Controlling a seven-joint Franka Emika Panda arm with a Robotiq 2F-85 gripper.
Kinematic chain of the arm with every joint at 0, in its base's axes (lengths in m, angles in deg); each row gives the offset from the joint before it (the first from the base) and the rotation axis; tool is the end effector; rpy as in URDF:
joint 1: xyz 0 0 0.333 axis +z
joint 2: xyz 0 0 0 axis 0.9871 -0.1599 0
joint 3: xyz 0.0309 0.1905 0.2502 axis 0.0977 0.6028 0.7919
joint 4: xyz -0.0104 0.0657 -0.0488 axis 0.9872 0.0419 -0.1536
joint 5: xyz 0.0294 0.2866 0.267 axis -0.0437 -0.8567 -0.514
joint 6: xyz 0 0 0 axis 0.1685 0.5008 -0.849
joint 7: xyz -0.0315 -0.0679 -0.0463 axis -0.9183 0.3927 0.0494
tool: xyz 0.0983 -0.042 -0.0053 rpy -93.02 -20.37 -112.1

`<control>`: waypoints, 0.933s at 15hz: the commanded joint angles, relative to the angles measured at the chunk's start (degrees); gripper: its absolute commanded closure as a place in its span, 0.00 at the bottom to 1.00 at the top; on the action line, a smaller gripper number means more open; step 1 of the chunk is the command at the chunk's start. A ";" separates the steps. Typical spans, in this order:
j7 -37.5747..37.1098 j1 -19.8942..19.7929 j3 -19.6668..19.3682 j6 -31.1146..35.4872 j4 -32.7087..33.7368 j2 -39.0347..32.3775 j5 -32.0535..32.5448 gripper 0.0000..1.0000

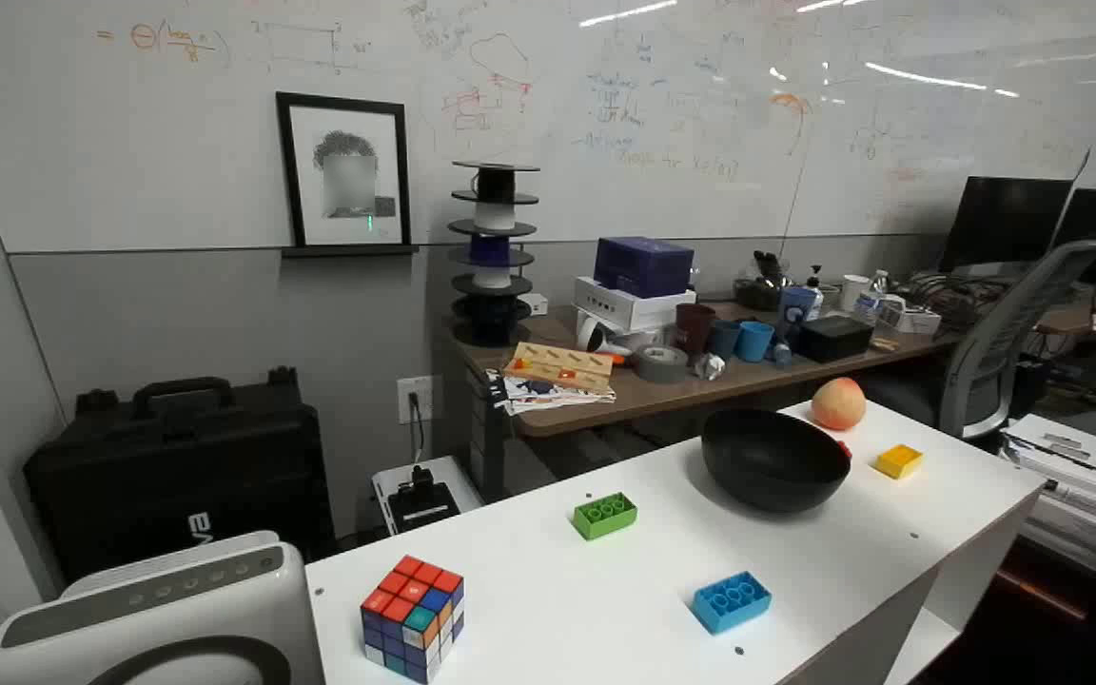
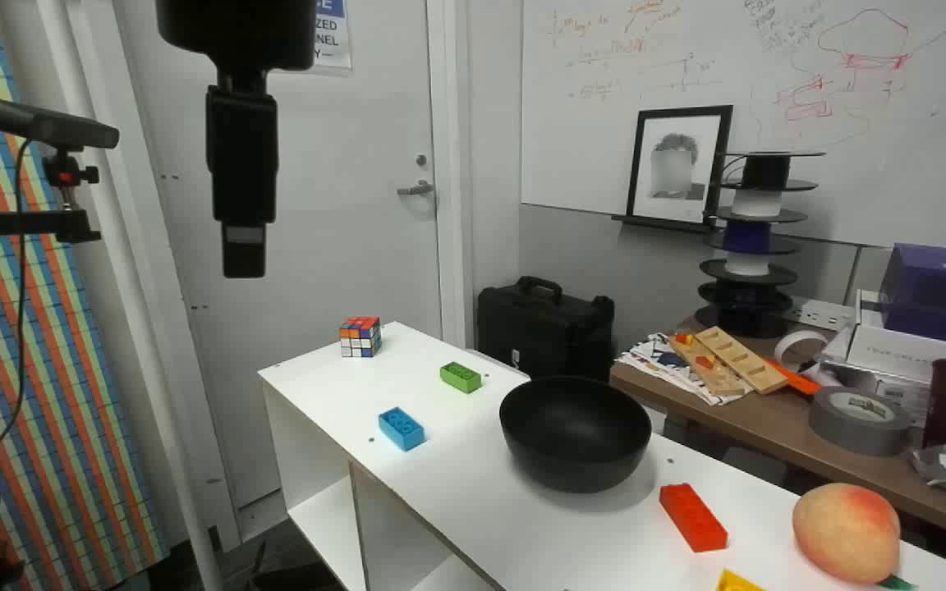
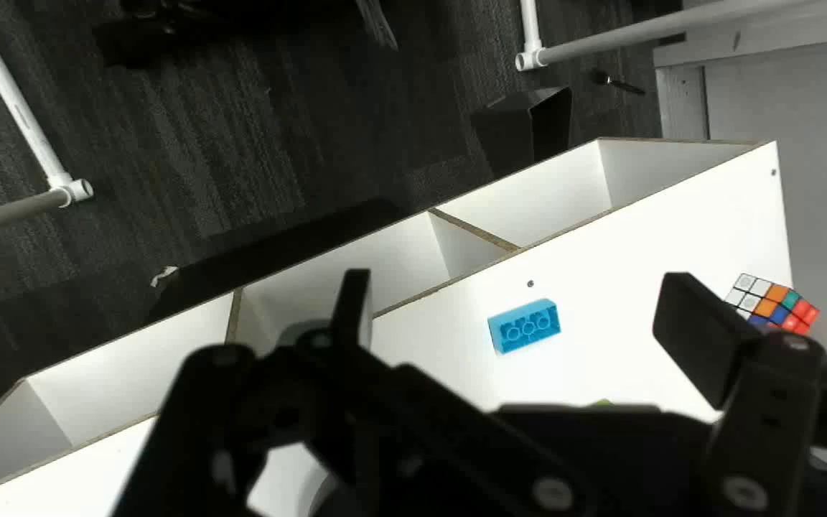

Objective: Pick up the building block toys from the top of the cabinet and put them in the black bowl.

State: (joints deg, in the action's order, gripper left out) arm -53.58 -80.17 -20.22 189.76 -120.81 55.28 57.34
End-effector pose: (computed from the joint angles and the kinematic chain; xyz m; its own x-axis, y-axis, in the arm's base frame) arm 0.4202 -0.0240 0.3904 0.9665 -0.2172 -0.1365 -0.2438 -0.9433 -0.2251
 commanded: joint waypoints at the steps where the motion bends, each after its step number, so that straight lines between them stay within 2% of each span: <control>1: 0.23 -0.94 0.88 -0.14 0.25 -0.03 -0.26 0.00; 14: 0.23 -0.94 0.88 -0.14 0.89 0.05 -0.27 0.00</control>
State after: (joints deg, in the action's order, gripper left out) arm -53.58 -80.17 -20.22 189.77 -120.01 55.37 57.34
